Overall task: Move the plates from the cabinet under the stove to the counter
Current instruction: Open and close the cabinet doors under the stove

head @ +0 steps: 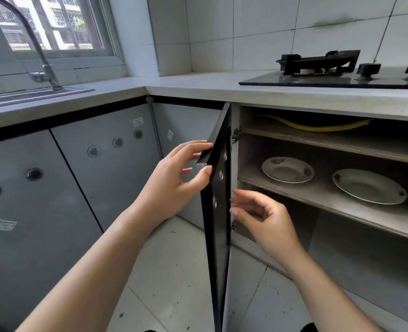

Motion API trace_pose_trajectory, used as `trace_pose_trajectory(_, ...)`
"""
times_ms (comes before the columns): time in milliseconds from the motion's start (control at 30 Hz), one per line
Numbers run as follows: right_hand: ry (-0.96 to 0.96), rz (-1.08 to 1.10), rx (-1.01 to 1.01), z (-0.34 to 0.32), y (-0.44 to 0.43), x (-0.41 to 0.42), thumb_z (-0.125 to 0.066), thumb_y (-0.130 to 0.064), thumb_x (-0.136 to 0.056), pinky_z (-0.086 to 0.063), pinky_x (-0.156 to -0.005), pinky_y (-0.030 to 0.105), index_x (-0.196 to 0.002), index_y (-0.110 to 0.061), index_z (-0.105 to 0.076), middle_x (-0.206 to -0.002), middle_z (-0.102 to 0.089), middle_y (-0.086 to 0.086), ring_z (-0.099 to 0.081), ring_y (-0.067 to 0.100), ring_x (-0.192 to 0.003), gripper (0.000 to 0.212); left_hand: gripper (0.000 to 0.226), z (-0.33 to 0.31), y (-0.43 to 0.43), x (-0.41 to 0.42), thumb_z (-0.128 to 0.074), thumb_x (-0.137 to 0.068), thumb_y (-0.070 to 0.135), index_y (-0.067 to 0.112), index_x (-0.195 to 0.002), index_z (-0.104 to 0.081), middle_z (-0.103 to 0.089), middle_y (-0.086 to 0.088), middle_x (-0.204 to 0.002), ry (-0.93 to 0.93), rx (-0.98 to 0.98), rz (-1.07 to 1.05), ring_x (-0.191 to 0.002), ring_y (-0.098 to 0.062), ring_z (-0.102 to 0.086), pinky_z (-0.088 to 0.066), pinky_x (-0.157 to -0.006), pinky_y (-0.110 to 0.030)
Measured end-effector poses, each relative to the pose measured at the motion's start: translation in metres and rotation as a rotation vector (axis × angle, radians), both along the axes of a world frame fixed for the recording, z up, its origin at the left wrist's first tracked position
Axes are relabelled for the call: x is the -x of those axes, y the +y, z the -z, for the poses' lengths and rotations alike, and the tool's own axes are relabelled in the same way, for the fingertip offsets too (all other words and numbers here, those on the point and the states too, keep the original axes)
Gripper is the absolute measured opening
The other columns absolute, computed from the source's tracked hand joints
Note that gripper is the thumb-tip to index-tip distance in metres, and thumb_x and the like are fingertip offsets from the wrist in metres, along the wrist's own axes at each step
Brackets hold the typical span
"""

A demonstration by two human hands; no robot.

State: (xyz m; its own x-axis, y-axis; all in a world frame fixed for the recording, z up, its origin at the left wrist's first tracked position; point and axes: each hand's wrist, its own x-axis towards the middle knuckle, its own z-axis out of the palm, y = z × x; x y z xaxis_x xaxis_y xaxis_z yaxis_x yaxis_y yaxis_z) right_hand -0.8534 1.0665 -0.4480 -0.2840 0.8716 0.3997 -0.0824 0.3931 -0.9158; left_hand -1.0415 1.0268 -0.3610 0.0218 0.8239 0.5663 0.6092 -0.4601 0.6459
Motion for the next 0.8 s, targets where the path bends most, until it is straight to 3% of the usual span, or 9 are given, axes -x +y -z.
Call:
trace_pose_trajectory(100,-0.011,0.035,-0.032,0.0,0.001,0.003,-0.073,-0.019,-0.076,-0.053,-0.079,0.024,-0.099,-0.034,-0.069,-0.094,-0.072,-0.008,-0.067,0.007,-0.089,0.027,0.034,0.002,-0.007,0.012,-0.056,-0.084,0.029,0.042,-0.115,-0.057,-0.061,0.018,-0.115,-0.074,0.002,-0.053,-0.104,-0.001,-0.06,-0.053,-0.084,-0.021)
trace_pose_trajectory(200,-0.03,0.046,-0.115,-0.009,0.003,0.018,-0.073,-0.022,-0.077,-0.05,-0.075,0.015,-0.099,-0.034,-0.069,-0.094,-0.07,-0.013,-0.066,0.004,-0.088,0.026,0.032,0.004,-0.014,0.025,-0.059,-0.087,0.017,0.038,-0.111,-0.061,-0.066,0.02,-0.105,-0.109,-0.019,-0.105,-0.094,0.003,-0.063,-0.048,-0.072,-0.008)
trace_pose_trajectory(333,-0.109,0.016,-0.236,-0.024,0.009,0.039,-0.072,-0.029,-0.077,-0.049,-0.08,0.015,-0.104,-0.036,-0.066,-0.1,-0.067,-0.02,-0.063,0.003,-0.096,0.028,0.029,0.004,-0.019,0.042,-0.057,-0.088,0.017,0.034,-0.112,-0.061,-0.066,0.021,-0.096,-0.085,-0.028,-0.225,-0.081,0.004,-0.066,-0.044,-0.07,-0.005)
trace_pose_trajectory(500,-0.215,0.022,-0.315,-0.021,0.018,0.05,-0.071,-0.035,-0.077,-0.046,-0.082,0.011,-0.107,-0.036,-0.065,-0.103,-0.064,-0.022,-0.06,-0.002,-0.097,0.03,0.028,0.007,-0.021,0.062,-0.052,-0.092,0.021,0.033,-0.117,-0.057,-0.067,0.01,-0.098,-0.124,0.009,-0.287,-0.085,-0.004,-0.068,-0.055,-0.083,-0.039)
trace_pose_trajectory(667,-0.37,0.029,-0.408,-0.022,0.039,0.07,-0.07,-0.036,-0.078,-0.046,-0.093,0.021,-0.117,-0.03,-0.061,-0.119,-0.059,-0.015,-0.053,-0.001,-0.109,0.04,0.028,0.005,-0.017,0.078,-0.051,-0.092,0.02,0.032,-0.117,-0.059,-0.069,0.002,-0.098,-0.159,0.019,-0.341,-0.083,-0.008,-0.069,-0.054,-0.084,-0.045)
trace_pose_trajectory(800,-0.432,0.108,-0.555,-0.046,0.068,0.096,-0.069,-0.032,-0.081,-0.027,-0.103,0.013,-0.13,-0.02,-0.052,-0.135,-0.05,-0.003,-0.042,0.009,-0.126,0.054,0.028,0.003,-0.014,0.092,-0.051,-0.093,0.019,0.031,-0.117,-0.059,-0.068,0.002,-0.102,-0.176,0.042,-0.353,-0.085,-0.01,-0.069,-0.054,-0.083,-0.047)
